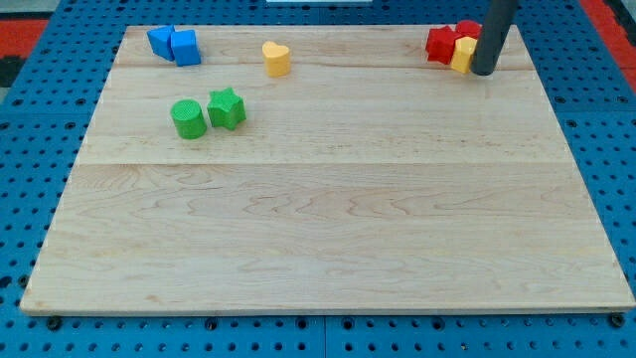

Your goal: Move the yellow heart into the red blocks and yellow hexagon

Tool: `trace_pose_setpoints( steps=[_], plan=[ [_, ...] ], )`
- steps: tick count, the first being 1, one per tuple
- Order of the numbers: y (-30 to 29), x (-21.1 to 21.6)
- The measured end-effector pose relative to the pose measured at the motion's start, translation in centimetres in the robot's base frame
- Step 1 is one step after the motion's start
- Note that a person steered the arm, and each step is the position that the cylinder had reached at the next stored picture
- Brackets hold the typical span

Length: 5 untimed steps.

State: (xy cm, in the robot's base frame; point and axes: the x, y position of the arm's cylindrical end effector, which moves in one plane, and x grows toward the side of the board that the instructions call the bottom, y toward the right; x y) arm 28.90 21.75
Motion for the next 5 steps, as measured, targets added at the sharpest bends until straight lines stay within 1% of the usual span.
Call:
trace_pose_setpoints(
  steps=[1,2,3,4,5],
  plan=[
    [0.0,1.8],
    [-6.7,2.7],
    [-14.6,1.0],
    [-20.5,1.6],
    [-27.5,1.9]
  ],
)
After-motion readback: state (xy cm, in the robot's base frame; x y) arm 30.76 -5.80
